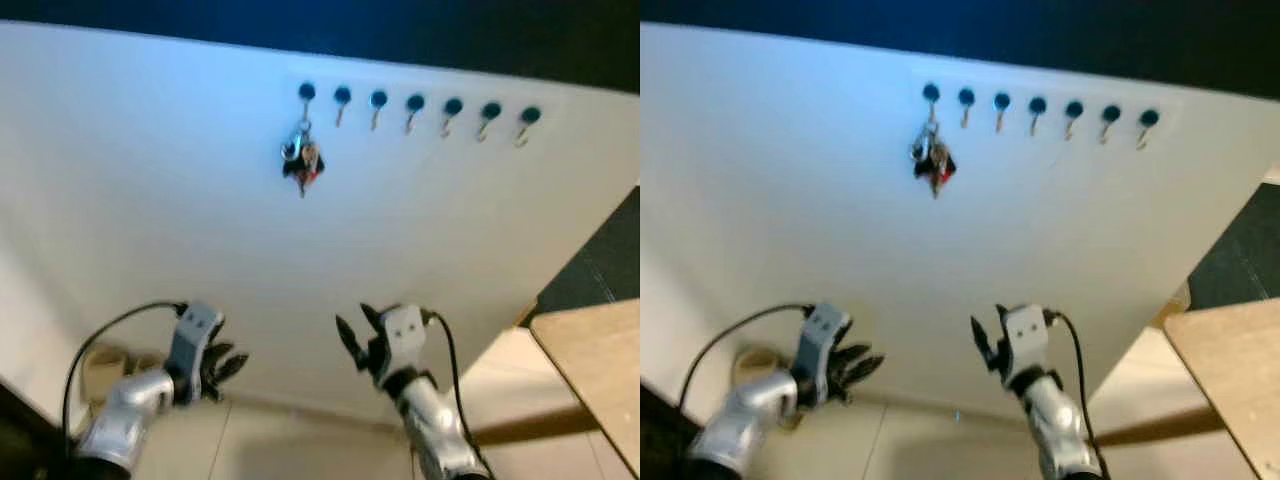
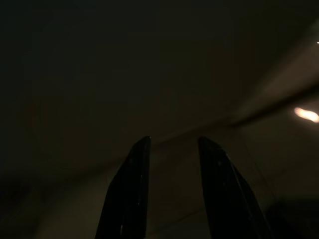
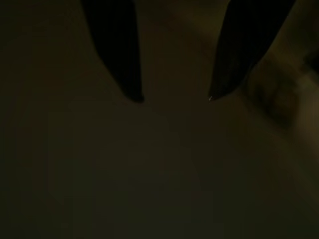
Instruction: Hang keys on a hook
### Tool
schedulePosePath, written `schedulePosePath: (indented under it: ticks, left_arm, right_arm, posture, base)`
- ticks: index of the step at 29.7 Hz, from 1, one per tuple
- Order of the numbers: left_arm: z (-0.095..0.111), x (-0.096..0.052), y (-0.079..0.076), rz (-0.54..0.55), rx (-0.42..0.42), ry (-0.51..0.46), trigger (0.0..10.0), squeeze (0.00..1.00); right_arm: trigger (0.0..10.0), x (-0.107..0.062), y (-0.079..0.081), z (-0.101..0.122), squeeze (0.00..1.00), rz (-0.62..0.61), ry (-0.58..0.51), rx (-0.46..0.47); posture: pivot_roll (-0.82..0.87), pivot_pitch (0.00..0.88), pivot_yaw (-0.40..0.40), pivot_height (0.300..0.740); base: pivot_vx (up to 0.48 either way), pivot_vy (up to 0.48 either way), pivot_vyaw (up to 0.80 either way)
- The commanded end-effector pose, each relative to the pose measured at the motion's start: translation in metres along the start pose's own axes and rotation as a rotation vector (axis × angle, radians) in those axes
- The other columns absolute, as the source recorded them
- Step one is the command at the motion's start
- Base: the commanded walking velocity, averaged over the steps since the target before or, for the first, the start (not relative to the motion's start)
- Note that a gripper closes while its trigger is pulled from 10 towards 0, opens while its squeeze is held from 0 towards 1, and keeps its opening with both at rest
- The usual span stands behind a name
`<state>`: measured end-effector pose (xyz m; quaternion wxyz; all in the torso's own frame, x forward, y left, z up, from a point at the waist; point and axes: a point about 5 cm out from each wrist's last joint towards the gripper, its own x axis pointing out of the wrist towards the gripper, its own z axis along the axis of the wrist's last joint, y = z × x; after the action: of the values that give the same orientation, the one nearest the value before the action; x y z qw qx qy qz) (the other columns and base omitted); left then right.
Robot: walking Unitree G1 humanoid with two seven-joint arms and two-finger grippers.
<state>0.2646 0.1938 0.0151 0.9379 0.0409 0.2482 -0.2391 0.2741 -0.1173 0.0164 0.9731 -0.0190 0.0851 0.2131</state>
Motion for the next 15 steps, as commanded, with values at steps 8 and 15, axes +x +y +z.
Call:
schedulePosePath:
  ticks: [8,15]
  left_arm:
    - [-0.088,-0.026,0.008,0.513,-0.347,0.216,10.0,0.0]
    - [-0.111,-0.036,-0.006,0.607,-0.549,0.165,10.0,0.0]
  right_arm:
    - [10.0,-0.039,-0.013,-0.068,0.0,-0.134,0.39,0.083]
    - [10.0,-0.073,-0.029,-0.095,0.0,-0.287,0.537,0.162]
  posture:
    - [0.04,0.089,-0.054,0.74]
    - [0.04,0.084,-0.049,0.74]
  base:
    - [0.0,0.0,0.0]
    - [0.0,0.0,0.0]
